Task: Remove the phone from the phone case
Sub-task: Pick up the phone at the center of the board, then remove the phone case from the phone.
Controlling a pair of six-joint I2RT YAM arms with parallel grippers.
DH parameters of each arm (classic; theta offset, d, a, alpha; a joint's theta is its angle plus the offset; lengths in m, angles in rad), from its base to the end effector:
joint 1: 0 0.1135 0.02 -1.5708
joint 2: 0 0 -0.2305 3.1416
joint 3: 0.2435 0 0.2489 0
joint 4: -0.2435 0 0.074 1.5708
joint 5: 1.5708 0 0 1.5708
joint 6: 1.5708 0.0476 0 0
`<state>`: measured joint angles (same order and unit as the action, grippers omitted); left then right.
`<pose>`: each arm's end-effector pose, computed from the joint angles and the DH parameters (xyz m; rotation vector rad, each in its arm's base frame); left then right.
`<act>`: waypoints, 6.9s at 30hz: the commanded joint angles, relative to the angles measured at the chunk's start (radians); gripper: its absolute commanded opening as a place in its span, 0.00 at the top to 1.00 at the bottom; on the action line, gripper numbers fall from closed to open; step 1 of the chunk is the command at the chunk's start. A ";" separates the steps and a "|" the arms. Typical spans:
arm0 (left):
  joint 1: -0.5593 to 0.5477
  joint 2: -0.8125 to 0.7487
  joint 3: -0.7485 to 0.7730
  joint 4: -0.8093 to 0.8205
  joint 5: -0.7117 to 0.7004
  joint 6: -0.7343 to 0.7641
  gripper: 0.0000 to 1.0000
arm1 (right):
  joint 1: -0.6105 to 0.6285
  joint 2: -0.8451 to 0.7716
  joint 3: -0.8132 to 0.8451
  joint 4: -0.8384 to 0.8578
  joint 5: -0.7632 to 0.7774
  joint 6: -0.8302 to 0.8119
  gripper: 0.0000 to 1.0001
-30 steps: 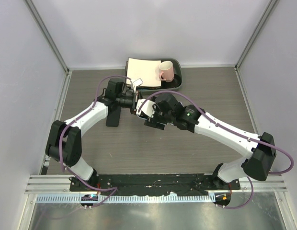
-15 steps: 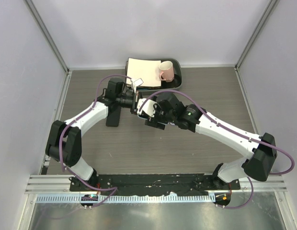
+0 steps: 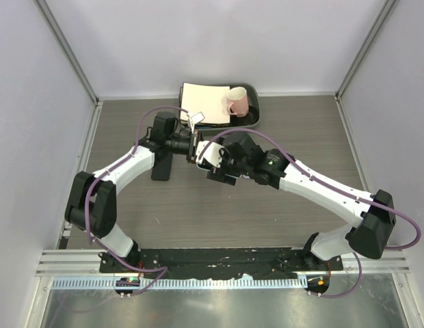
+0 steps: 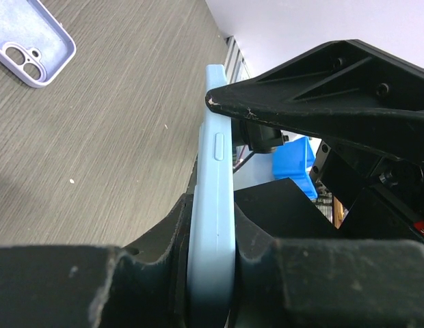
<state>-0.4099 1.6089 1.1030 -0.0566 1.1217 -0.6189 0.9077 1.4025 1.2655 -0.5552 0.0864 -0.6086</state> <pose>0.3032 -0.1785 0.2288 0.5187 2.2242 -1.7659 0.2017 0.2515 0.2897 -1.5207 1.6727 0.0616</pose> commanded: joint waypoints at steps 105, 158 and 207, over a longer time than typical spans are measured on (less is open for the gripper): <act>0.033 -0.280 -0.270 1.221 -0.151 -0.562 1.00 | -0.621 -0.188 -0.218 1.172 -0.978 1.382 0.44; 0.023 -0.285 -0.264 1.213 -0.111 -0.446 1.00 | -0.595 -0.111 -0.328 1.580 -0.984 1.803 0.71; -0.035 -0.287 -0.147 1.244 0.233 -0.300 1.00 | -0.572 -0.085 -0.429 1.752 -0.861 2.216 0.99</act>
<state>-0.3882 1.3499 0.8974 1.0809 1.1965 -0.9592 0.3237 1.2968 0.8360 1.1858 -0.8719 1.5253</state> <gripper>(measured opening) 0.204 0.218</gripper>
